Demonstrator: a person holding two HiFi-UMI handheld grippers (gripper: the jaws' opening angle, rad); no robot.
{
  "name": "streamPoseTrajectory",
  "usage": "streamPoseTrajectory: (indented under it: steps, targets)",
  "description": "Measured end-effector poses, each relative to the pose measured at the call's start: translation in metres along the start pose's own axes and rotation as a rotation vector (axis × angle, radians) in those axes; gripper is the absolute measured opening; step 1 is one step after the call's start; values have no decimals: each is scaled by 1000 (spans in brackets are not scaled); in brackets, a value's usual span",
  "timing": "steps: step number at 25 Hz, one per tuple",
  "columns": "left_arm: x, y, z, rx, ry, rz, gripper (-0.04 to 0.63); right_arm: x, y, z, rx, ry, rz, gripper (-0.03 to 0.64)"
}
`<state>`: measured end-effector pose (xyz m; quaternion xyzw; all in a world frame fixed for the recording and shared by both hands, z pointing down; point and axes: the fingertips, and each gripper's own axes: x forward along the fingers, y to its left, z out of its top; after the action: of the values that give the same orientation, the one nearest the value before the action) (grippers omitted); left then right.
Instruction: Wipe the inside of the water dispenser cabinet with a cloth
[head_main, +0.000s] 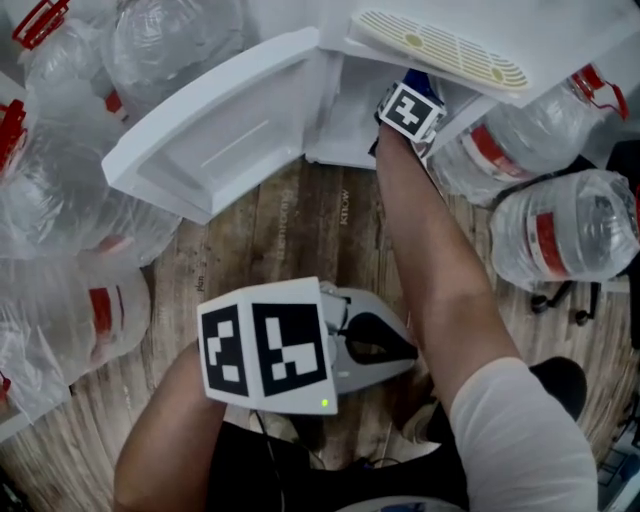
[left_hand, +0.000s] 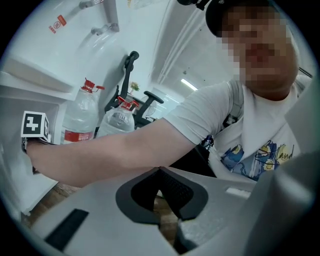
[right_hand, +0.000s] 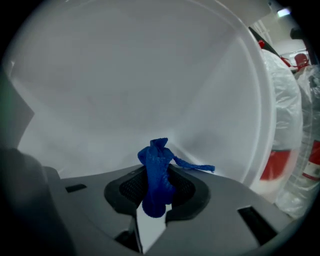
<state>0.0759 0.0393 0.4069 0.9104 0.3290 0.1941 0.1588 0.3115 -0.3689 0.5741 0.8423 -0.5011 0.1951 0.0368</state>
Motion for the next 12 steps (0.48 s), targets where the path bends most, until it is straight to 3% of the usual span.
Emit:
streamPoseTrajectory:
  steps: [4,8,12]
  targets:
    - [0,4,-2,-9,3,5,3,-11,-41,-37,58,169,-201,91]
    - [5,6,-3,-6,10,-15,3,-6,-34,-32,41,102,-126,91]
    - [9,7,0,2,-3,-37,3,-16,-34,-34,59,68,-106,91]
